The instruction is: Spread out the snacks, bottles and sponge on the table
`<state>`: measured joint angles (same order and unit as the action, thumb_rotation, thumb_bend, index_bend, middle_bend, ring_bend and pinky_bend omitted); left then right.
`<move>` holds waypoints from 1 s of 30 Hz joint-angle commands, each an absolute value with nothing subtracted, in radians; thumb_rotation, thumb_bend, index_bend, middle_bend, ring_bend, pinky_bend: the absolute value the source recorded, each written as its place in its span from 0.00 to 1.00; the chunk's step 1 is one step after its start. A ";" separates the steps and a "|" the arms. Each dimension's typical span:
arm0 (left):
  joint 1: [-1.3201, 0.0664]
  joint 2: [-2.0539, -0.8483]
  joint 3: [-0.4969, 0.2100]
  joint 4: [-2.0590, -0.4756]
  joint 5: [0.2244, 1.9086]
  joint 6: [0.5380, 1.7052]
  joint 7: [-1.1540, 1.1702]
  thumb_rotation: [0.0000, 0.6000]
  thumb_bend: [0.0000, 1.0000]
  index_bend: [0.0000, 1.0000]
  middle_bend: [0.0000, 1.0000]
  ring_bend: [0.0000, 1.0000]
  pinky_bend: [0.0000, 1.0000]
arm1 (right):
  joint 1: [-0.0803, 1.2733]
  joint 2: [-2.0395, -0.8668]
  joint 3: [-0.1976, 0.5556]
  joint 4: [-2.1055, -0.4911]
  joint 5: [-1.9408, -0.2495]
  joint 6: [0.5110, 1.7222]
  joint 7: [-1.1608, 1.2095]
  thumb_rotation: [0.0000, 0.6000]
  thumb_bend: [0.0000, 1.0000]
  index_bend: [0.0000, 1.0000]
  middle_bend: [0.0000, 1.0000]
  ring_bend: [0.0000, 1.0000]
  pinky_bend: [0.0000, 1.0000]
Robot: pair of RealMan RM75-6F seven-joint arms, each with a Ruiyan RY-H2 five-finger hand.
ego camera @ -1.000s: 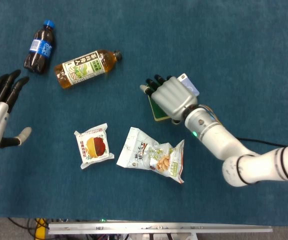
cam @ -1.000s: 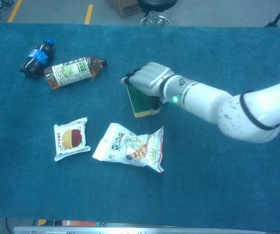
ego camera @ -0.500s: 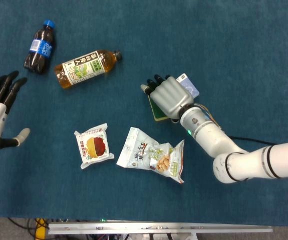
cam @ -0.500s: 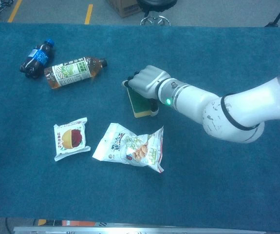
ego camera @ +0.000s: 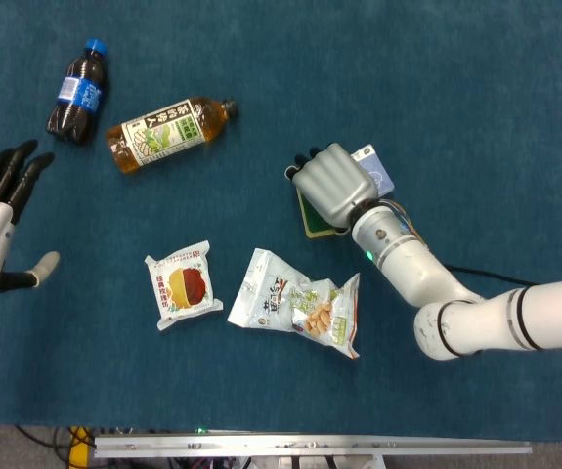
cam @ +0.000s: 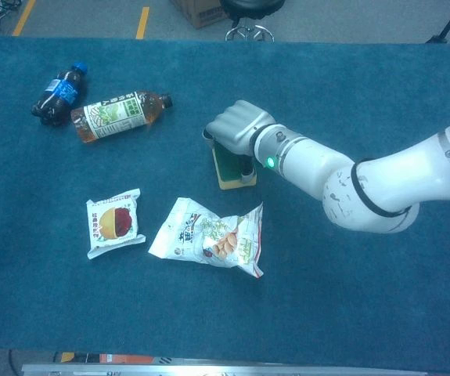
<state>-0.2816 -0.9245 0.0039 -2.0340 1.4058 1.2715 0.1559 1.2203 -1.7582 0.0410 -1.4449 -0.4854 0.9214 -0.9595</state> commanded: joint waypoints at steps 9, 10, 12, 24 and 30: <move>-0.278 -0.924 0.000 -2.031 1.412 1.264 0.149 1.00 0.24 0.02 0.00 0.00 0.08 | 1.169 -1.651 0.052 -1.525 -0.534 0.946 -0.886 1.00 0.05 0.43 0.38 0.40 0.46; -0.278 -0.925 0.000 -2.031 1.412 1.262 0.149 1.00 0.24 0.02 0.00 0.00 0.08 | 1.162 -1.638 0.056 -1.532 -0.541 0.949 -0.873 1.00 0.05 0.43 0.38 0.40 0.46; -0.280 -0.926 -0.001 -2.031 1.413 1.258 0.151 1.00 0.24 0.02 0.00 0.00 0.08 | 1.148 -1.607 0.063 -1.551 -0.552 0.954 -0.847 1.00 0.05 0.43 0.38 0.40 0.46; -0.285 -0.936 -0.006 -2.028 1.413 1.243 0.155 1.00 0.24 0.02 0.00 0.00 0.08 | 1.066 -1.451 0.028 -1.592 -0.587 0.961 -0.776 1.00 0.05 0.43 0.38 0.40 0.46; -0.286 -0.947 -0.003 -2.021 1.414 1.234 0.160 1.00 0.24 0.02 0.00 0.00 0.08 | 1.041 -1.407 -0.015 -1.568 -0.552 0.950 -0.800 1.00 0.05 0.43 0.38 0.40 0.46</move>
